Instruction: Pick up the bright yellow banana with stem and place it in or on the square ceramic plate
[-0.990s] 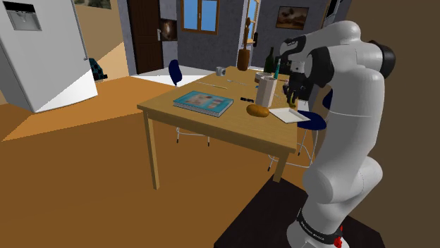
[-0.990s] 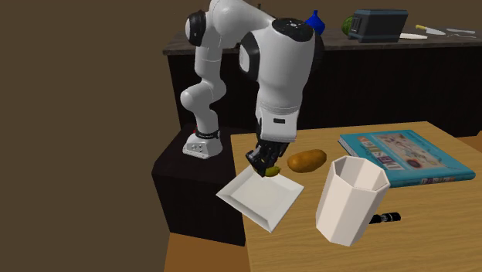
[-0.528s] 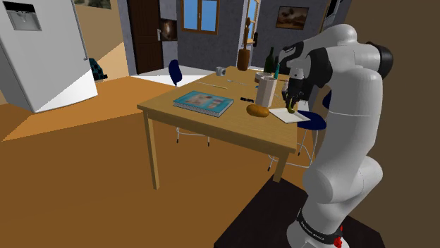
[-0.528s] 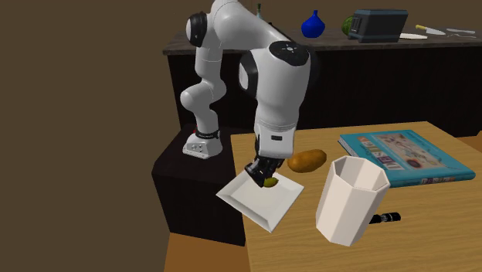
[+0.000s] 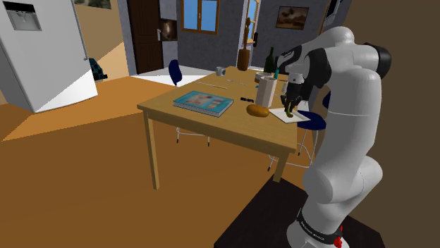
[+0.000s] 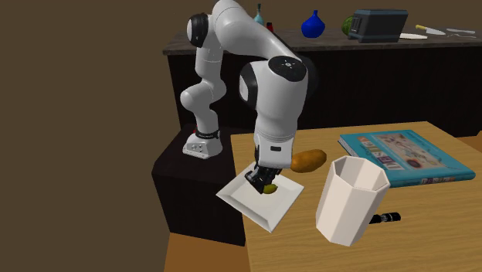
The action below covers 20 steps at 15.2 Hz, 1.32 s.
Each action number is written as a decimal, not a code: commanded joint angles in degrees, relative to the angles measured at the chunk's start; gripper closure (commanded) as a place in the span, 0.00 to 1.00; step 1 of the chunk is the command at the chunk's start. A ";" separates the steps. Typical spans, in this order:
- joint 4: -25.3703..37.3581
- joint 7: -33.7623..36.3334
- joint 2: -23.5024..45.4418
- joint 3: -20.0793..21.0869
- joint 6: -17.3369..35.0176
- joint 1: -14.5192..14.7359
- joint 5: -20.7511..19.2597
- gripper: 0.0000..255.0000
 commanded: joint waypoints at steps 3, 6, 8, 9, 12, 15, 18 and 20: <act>-0.01 0.00 0.02 0.00 0.04 0.00 0.01 1.00; -0.01 0.00 0.01 0.00 0.04 0.00 0.01 0.00; -0.01 0.00 0.01 0.00 0.04 0.00 0.01 0.00; -0.01 0.00 0.01 0.00 0.04 0.00 0.01 0.00; 3.96 0.11 0.10 -0.13 -3.84 -0.33 -0.07 0.00; 7.92 0.12 0.51 -0.23 -7.42 -0.76 0.04 0.00; 7.92 0.12 0.51 -0.23 -7.42 -0.76 0.04 0.00; 7.92 0.12 0.51 -0.23 -7.42 -0.76 0.04 0.00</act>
